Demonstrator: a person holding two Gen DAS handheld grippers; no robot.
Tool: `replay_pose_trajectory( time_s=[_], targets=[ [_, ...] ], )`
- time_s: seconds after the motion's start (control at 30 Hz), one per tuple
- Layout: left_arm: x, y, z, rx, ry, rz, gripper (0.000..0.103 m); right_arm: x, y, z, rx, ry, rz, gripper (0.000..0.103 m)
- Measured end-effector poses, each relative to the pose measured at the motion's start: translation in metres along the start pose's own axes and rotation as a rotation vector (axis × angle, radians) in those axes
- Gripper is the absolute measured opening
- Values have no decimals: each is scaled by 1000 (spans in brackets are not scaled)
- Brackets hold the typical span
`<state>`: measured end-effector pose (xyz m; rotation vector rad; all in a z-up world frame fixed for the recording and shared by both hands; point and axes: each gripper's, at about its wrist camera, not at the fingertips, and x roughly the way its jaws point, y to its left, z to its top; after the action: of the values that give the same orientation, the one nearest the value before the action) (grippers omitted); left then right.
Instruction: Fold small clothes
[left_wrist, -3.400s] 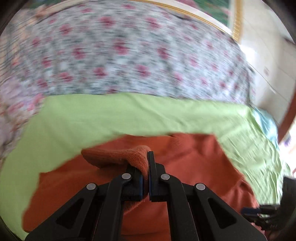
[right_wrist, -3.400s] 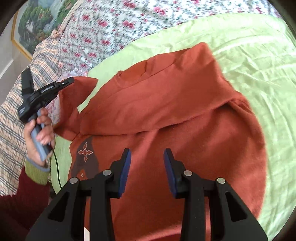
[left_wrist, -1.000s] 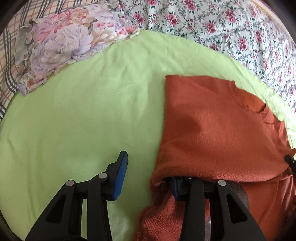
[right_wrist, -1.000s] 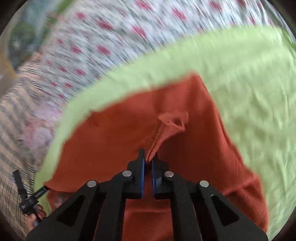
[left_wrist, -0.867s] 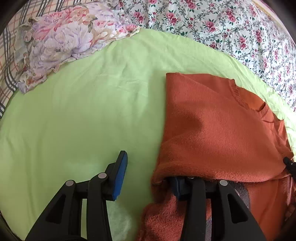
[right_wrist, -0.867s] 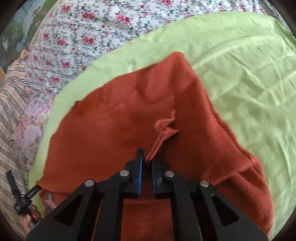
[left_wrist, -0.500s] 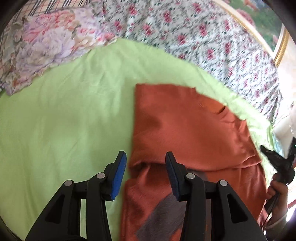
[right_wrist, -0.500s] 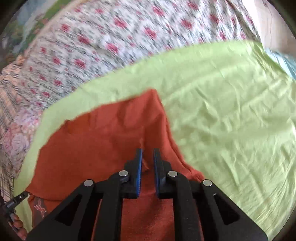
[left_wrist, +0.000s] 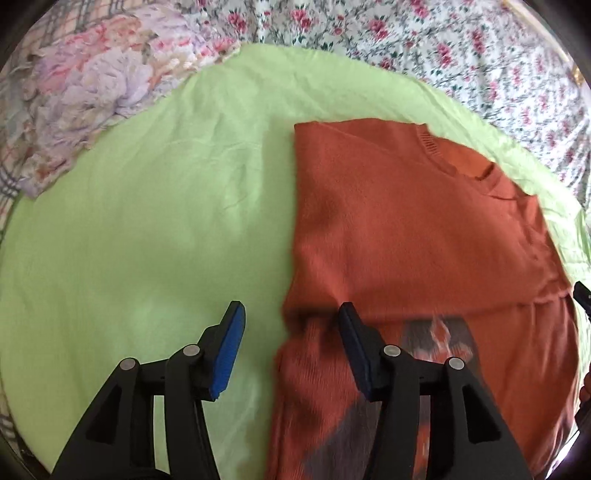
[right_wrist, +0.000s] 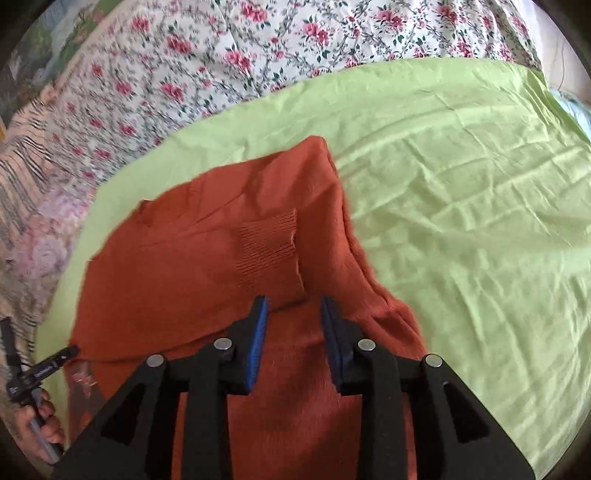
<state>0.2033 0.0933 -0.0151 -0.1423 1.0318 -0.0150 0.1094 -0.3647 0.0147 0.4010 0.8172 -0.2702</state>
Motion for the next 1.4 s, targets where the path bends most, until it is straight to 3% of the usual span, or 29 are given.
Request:
replay_pose_trajectory(
  time_s=[0.13, 0.37, 0.6, 0.77, 0.9, 1.0, 1.03, 1.07, 1.17, 1.3, 1.4],
  targets=[
    [-31, 8, -33, -11, 8, -53, 53, -42, -8, -24, -26, -5, 78, 39],
    [-80, 19, -113, -7, 34, -161, 55, -102, -25, -81, -53, 16, 150, 40],
    [-84, 27, -182, -16, 128, -196, 55, -136, -52, -141, -32, 96, 171, 40],
    [-81, 28, -200, -12, 143, -251, 55, -137, -69, -168, 16, 145, 173, 40],
    [-78, 23, -206, 0, 144, -291, 55, -128, -66, -177, 59, 166, 277, 40],
    [-79, 25, -206, -3, 137, -292, 39, -114, -56, -180, 47, 180, 331, 39],
    [-79, 26, -205, 0, 137, -286, 21, -111, -54, -181, 43, 182, 335, 32],
    [-79, 27, -204, 3, 139, -285, 11, -107, -53, -182, 45, 192, 339, 15],
    [-87, 26, -202, 32, 123, -276, 4, -112, -59, -184, 57, 199, 350, 9],
    [-100, 23, -200, 63, 86, -291, 4, -139, -79, -185, 40, 167, 325, 8],
    [-92, 25, -201, 61, 106, -299, 4, -143, -95, -186, 59, 163, 311, 7]
  ],
)
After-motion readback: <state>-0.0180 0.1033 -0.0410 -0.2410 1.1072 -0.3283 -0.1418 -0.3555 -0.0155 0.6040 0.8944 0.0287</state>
